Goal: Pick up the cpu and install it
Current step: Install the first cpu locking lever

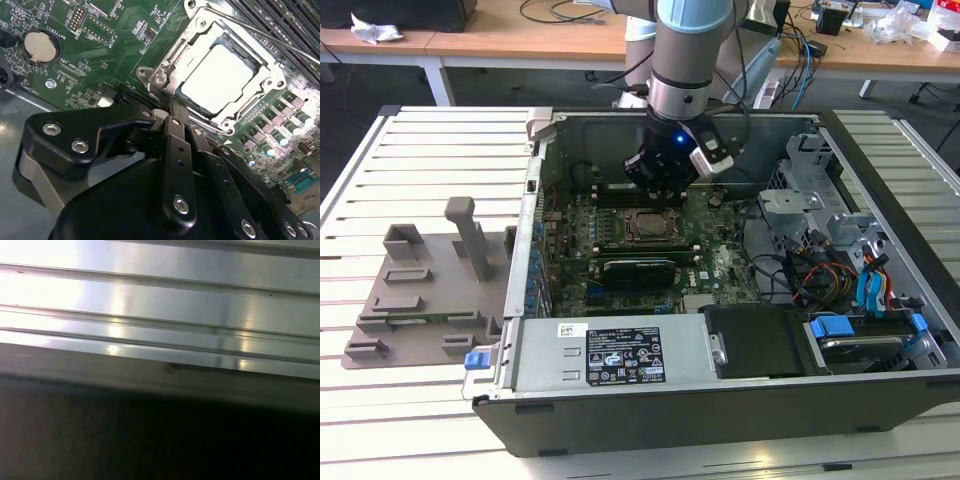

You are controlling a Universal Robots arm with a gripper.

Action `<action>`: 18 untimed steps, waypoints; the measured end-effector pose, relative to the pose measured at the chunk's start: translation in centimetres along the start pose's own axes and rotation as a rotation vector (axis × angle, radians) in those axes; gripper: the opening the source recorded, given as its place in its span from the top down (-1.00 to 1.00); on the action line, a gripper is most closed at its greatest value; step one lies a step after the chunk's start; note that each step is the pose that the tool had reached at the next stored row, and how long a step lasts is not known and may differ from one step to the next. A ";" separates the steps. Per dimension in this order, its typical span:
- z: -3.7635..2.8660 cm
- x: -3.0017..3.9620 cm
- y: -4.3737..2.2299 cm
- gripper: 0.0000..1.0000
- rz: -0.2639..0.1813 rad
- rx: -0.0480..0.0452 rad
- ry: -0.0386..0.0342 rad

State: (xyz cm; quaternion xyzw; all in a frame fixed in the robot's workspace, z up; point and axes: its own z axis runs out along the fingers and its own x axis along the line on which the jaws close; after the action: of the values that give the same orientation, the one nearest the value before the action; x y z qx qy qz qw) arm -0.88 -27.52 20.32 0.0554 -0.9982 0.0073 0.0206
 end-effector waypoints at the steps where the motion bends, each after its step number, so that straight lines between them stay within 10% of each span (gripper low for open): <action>1: 0.09 -0.05 0.00 0.79 0.000 -0.0009 0.0000; 9: -0.40 -0.31 0.09 0.79 -0.001 -0.0032 -0.0005; 18: -0.38 -0.11 -1.68 0.79 0.000 -0.0031 -0.0004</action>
State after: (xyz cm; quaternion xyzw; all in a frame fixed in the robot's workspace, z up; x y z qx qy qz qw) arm -0.57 -29.17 20.71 0.0556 -0.9982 0.0057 0.0205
